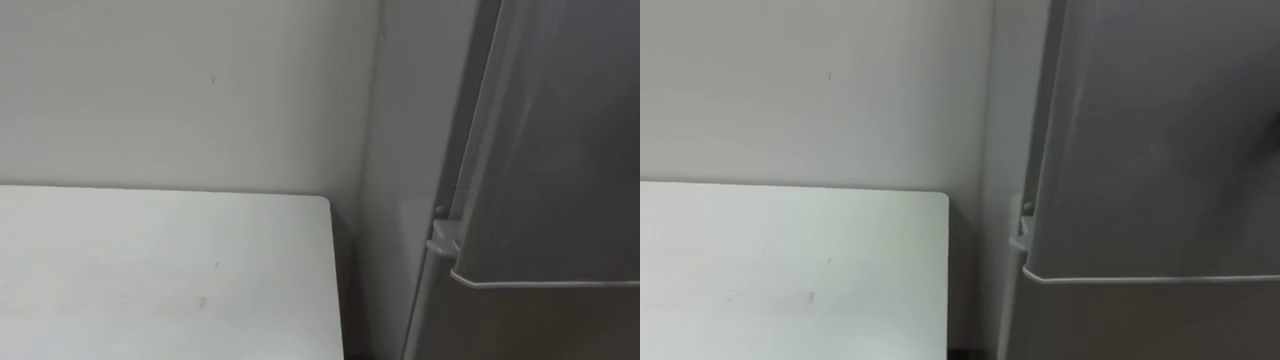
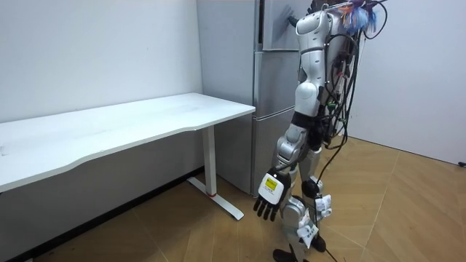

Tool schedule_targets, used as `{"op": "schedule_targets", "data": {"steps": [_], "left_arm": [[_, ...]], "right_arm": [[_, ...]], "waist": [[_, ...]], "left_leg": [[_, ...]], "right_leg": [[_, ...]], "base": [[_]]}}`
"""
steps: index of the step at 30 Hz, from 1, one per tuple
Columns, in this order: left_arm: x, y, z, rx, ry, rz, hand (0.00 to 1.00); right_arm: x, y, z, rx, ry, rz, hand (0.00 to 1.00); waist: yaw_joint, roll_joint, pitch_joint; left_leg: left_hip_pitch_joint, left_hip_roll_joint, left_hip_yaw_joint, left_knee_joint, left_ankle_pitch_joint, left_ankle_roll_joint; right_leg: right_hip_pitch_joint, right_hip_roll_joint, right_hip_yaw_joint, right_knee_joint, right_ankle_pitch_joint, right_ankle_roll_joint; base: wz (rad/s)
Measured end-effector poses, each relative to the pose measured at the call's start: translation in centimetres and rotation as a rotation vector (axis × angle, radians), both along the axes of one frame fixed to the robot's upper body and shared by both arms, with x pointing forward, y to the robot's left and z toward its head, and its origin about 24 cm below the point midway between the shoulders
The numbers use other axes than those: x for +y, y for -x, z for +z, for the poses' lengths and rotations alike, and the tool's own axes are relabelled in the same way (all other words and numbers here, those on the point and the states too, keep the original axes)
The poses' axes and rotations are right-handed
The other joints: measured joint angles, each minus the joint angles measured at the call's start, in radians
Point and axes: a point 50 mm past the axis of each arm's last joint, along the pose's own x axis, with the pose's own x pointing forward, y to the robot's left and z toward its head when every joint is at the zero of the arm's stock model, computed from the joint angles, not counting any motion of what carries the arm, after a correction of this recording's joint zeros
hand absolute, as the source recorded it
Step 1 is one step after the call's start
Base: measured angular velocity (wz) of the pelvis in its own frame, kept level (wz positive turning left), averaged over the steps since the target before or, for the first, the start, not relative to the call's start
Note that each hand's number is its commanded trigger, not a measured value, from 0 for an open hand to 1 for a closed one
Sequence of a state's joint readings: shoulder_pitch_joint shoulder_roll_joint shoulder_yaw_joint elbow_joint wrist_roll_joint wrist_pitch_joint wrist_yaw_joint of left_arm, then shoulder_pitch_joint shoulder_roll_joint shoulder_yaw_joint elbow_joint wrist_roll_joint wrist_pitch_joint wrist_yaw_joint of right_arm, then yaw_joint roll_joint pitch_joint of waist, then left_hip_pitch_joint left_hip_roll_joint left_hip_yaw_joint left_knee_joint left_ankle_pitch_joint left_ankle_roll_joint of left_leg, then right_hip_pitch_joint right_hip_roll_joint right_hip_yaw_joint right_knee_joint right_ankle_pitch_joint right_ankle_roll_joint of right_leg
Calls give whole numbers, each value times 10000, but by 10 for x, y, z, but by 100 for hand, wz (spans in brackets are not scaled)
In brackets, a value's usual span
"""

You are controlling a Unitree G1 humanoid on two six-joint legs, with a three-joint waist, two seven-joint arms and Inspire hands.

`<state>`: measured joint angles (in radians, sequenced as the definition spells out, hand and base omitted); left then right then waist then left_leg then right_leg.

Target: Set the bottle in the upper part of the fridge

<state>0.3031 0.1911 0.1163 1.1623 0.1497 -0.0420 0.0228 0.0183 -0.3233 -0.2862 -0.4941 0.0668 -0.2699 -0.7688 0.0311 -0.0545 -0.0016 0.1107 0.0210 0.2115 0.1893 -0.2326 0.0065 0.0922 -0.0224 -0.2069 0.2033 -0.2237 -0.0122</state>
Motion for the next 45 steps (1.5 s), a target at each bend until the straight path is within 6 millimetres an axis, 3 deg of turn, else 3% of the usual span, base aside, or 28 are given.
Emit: {"op": "schedule_targets", "data": {"steps": [9, 14, 19, 30, 38, 45], "left_arm": [[0, 1, 0, 145, 20, -357, 0], [0, 0, 0, 142, 85, -369, 0], [0, 1, 0, 202, 68, -520, 0], [0, -4, -1, 248, 66, -612, 0], [0, -12, -1, 349, 35, -572, 0], [6, -11, 0, 409, -109, -600, 0]], "right_arm": [[19, -4, 10, -366, 924, 544, 0], [33, -8, 13, -266, 1820, 908, 0], [45, -8, 14, -222, 2359, 1440, 0], [47, -12, 15, -105, 2558, 1434, 0], [48, -38, 9, 570, 2713, 1268, 0], [47, -41, 6, 657, 2806, 1246, 0]], "waist": [[109, -11, -22], [475, -72, 11], [596, -75, 10], [572, -8, 4], [596, -28, 20], [584, -40, 26]], "left_leg": [[63, 1, -89, 90, 3, -4], [55, 1, -88, 93, 0, -1], [49, 1, -123, 72, -1, 0], [31, -4, -236, 70, 0, -1], [59, 9, -257, 92, 1, -3], [46, 3, -260, 78, 1, -4]], "right_leg": [[134, -40, -184, 27, -1, 0], [117, -47, -164, 1, -7, 2], [127, -45, -195, 9, -2, -2], [225, -57, -355, 13, 13, -17], [298, -61, -407, -1, 20, -27], [288, -56, -406, -105, 21, -25]], "base": [[4], [0], [1], [2], [1], [0]]}}
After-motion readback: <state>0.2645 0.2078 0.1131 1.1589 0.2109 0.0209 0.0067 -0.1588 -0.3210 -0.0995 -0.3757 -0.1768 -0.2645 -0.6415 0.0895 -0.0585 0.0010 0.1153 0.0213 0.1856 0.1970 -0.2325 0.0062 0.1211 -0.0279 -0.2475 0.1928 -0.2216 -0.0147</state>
